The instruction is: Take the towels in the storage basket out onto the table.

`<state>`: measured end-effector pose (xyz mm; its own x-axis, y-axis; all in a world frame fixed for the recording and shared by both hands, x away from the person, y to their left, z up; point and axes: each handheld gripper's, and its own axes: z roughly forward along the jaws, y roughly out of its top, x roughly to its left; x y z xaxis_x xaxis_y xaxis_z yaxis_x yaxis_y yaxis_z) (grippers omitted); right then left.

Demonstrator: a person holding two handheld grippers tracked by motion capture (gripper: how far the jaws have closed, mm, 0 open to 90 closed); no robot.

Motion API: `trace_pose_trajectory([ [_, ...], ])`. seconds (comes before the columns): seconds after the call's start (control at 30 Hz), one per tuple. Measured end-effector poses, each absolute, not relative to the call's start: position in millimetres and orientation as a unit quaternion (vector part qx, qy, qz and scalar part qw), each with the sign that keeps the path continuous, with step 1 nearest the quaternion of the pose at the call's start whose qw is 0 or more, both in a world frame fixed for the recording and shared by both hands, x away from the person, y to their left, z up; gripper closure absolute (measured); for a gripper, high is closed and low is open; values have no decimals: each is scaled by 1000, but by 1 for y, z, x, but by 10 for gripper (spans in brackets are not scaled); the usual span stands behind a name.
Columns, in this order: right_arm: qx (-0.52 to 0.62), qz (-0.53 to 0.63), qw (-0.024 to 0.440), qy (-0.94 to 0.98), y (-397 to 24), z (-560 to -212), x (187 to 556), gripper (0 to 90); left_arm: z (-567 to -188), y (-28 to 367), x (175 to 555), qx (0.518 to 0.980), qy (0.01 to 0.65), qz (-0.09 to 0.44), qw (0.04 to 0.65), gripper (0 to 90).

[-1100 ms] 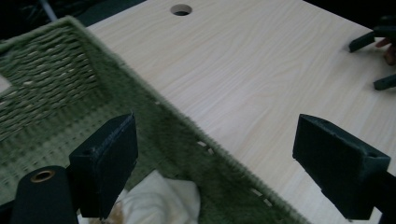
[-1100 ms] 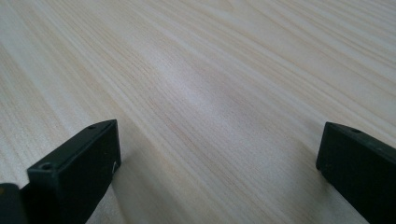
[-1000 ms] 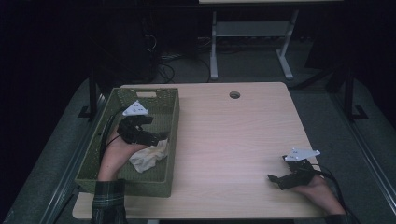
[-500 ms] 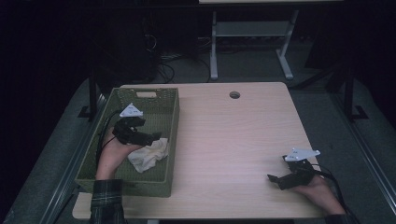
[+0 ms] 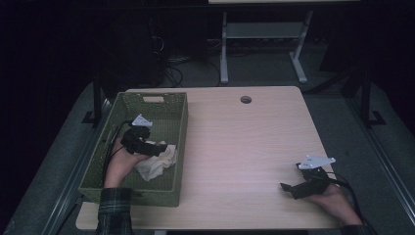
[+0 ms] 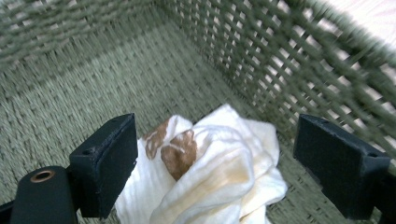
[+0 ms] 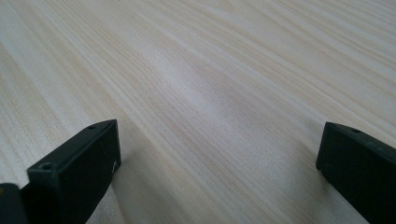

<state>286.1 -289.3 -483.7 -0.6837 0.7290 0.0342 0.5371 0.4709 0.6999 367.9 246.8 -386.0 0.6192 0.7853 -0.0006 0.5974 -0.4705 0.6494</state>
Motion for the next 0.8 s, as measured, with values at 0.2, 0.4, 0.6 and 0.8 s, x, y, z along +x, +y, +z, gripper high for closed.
trace_pose_trajectory([
  [0.2, 374, 353, 136, 847, -289, -484, 286, 0, -399, 246, 372, 849, 419, 143, 288, 133],
  [0.4, 373, 353, 136, 847, -289, -484, 286, 0, -414, 244, 376, 857, 428, 132, 255, 134],
  [0.6, 373, 353, 136, 847, -289, -484, 286, 0, -423, 241, 378, 866, 433, 116, 221, 135],
  [0.8, 375, 353, 136, 847, -289, -484, 286, 0, -429, 239, 378, 870, 438, 102, 202, 139],
])
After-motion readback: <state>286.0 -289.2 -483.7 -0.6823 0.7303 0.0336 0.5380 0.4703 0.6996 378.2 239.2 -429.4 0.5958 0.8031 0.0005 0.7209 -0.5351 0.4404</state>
